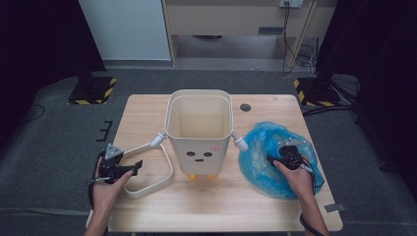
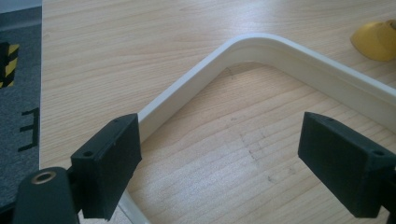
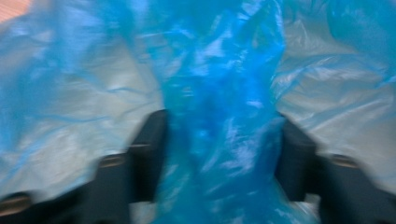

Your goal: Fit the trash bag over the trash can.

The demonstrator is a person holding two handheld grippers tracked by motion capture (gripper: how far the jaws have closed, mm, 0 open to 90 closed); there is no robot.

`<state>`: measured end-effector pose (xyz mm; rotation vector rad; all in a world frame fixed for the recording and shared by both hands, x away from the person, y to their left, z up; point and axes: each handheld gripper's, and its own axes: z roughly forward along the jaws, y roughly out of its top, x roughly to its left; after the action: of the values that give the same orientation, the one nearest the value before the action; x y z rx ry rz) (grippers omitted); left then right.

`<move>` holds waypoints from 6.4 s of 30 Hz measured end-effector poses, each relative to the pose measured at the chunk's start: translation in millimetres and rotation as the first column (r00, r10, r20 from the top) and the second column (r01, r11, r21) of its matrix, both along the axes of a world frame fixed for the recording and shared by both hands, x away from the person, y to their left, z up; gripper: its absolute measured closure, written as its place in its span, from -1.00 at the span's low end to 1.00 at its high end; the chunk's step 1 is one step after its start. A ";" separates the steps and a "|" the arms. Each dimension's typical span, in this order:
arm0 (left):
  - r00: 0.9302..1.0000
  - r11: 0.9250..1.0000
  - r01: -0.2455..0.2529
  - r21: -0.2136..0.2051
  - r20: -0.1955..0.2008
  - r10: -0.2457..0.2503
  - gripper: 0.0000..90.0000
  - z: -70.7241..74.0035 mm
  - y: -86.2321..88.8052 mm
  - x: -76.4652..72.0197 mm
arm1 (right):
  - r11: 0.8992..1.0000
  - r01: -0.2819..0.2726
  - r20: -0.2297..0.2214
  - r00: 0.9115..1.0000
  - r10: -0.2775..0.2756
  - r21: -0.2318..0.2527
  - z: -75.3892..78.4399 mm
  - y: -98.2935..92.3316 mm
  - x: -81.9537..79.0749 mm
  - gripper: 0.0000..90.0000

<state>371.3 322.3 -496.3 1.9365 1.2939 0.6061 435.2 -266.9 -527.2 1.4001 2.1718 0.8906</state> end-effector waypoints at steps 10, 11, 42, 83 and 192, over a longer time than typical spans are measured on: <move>1.000 1.000 -0.001 0.017 0.006 0.000 -0.70 -1.1 -0.1 -1.2 | 0.994 0.045 -0.041 0.998 -0.042 0.097 3.1 -10.8 -3.8 0.97; 1.000 1.000 -0.003 0.010 0.008 0.003 -0.70 -1.2 0.1 -0.9 | 0.992 0.046 -0.040 0.998 -0.042 0.114 4.8 -12.6 -3.6 0.97; 1.000 1.000 -0.016 0.009 0.012 0.016 -0.70 -1.1 7.2 -1.7 | 0.949 0.045 -0.103 0.995 -0.013 0.313 58.6 -11.4 -6.5 0.98; 1.000 0.999 -0.017 0.028 0.013 0.017 -0.70 -3.7 8.5 -2.4 | 0.916 0.074 -0.065 0.997 -0.053 0.394 127.1 -29.4 -10.5 0.99; 1.000 0.999 0.007 0.054 0.000 -0.007 -0.70 -7.7 -0.5 -0.6 | 0.819 -0.148 0.101 0.989 0.111 0.555 282.7 12.4 -46.0 0.99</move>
<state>370.7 321.9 -504.1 1.9843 1.2817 0.6437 389.2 -254.5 -244.5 1.4455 2.0580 1.7125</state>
